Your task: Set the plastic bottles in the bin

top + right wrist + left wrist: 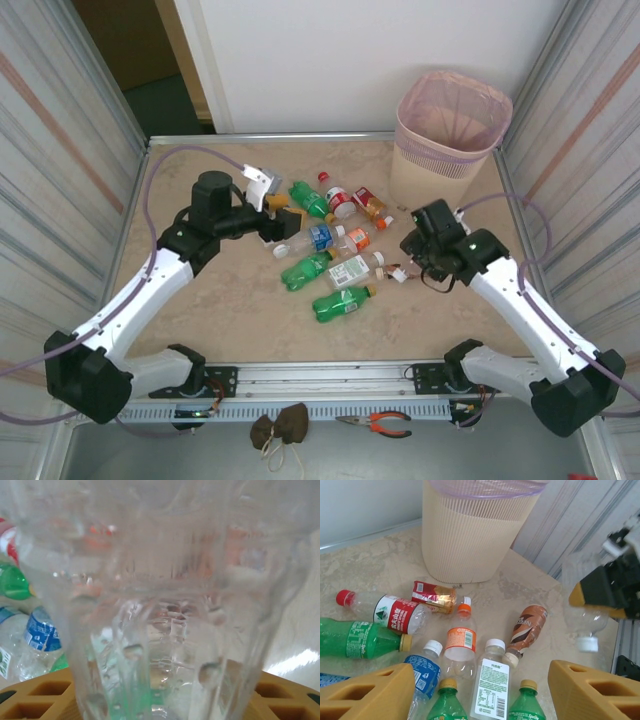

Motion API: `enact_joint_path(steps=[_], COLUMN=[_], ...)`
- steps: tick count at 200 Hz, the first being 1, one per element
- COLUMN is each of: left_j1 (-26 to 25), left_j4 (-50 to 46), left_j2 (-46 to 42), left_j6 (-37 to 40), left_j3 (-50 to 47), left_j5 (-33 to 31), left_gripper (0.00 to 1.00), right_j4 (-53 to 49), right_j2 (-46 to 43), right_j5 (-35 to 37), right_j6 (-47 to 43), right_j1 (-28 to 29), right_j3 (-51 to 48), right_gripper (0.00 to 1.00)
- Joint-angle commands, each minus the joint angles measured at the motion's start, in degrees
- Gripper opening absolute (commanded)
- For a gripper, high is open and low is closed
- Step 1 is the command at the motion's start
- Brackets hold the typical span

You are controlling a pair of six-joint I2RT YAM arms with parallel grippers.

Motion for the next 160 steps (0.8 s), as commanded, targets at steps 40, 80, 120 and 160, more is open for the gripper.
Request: enact_joint_path(steps=[40,80,120,160], left_j1=[0.44,0.40,0.30,0.33], left_j4=[1.19,0.78,-0.21,0.40], left_j2=[2.51,2.87,1.92,0.57], left_j6=[-3.08,-4.45,-4.86,-5.72], left_j3=[1.92,2.71,3.19,2.23], left_j5=[-2.97,-3.05,-3.06,-3.65], left_gripper=[0.70,0.70,0.69,0.70], right_j4=[1.42,6.06,8.37,9.34], right_j2=[5.50,10.64,17.76,25.21], right_j5=[-4.17,-7.70,-9.24,-9.20], right_j6=[-31.10,-36.66,-40.13,-41.97], right_j1=[-11.24,-16.02,-20.02,-24.02], right_j3=[15.48,25.33,36.97,46.22], right_gripper=[0.57,0.57,0.57,0.57])
